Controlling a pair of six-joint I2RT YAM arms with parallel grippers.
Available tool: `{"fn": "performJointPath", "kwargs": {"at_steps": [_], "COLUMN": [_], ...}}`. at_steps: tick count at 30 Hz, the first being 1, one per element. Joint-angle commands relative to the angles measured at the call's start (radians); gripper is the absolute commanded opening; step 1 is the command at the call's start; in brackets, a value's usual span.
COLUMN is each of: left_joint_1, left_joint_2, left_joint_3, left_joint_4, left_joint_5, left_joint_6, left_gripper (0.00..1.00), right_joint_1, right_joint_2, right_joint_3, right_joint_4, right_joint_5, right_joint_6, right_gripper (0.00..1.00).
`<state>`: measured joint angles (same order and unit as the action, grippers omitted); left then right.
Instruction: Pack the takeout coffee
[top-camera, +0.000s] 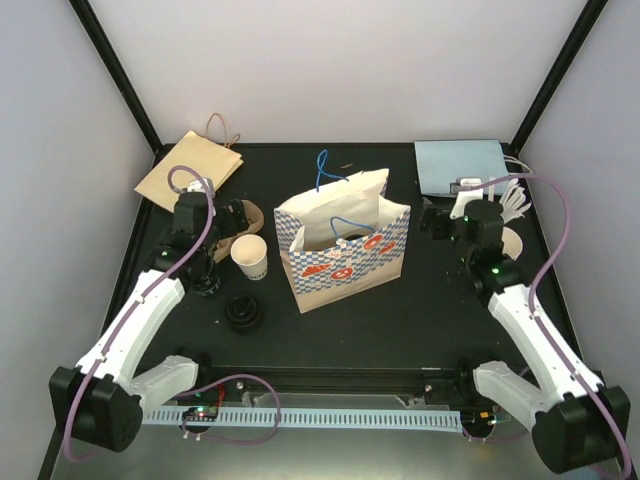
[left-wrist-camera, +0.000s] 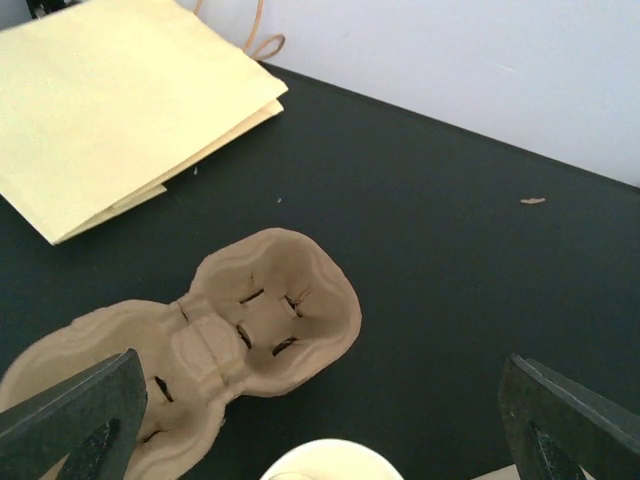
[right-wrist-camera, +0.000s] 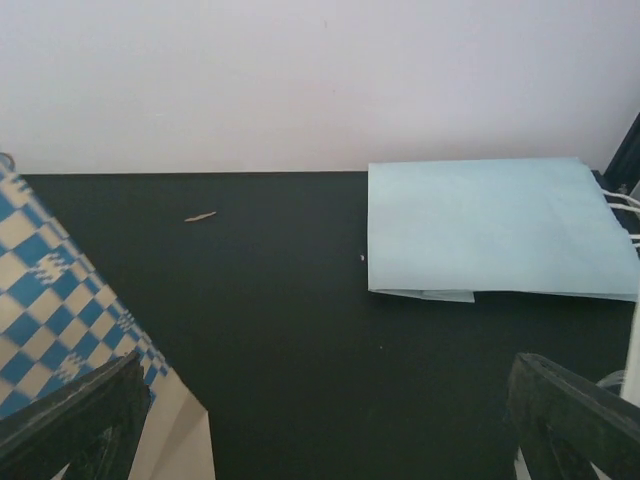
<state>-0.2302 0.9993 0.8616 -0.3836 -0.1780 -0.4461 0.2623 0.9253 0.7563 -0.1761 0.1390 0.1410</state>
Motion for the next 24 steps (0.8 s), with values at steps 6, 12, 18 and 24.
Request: {"fn": "performJointPath", "kwargs": {"at_steps": [6, 12, 18, 24], "left_joint_1": [0.016, 0.031, 0.04, 0.101], "left_joint_2": [0.128, 0.171, 0.232, 0.266], "left_joint_3": [-0.003, -0.078, -0.127, -0.23], "left_joint_4": [0.174, 0.312, 0.482, 0.709], "left_joint_5": [-0.118, -0.222, -0.296, -0.195], "left_joint_6": [-0.051, -0.027, 0.102, 0.249], "left_gripper": [0.93, 0.21, 0.02, 0.01], "right_joint_1": [-0.03, -0.056, -0.155, -0.24], "right_joint_2": [0.179, 0.222, 0.317, 0.382], "right_joint_3": [-0.011, -0.125, -0.158, -0.174], "right_joint_4": [0.234, 0.454, 0.578, 0.646], "right_joint_5": [-0.036, -0.108, -0.355, -0.412], "right_joint_6": [0.064, -0.059, -0.09, -0.12], "right_gripper": [0.64, 0.01, 0.01, 0.01]}}
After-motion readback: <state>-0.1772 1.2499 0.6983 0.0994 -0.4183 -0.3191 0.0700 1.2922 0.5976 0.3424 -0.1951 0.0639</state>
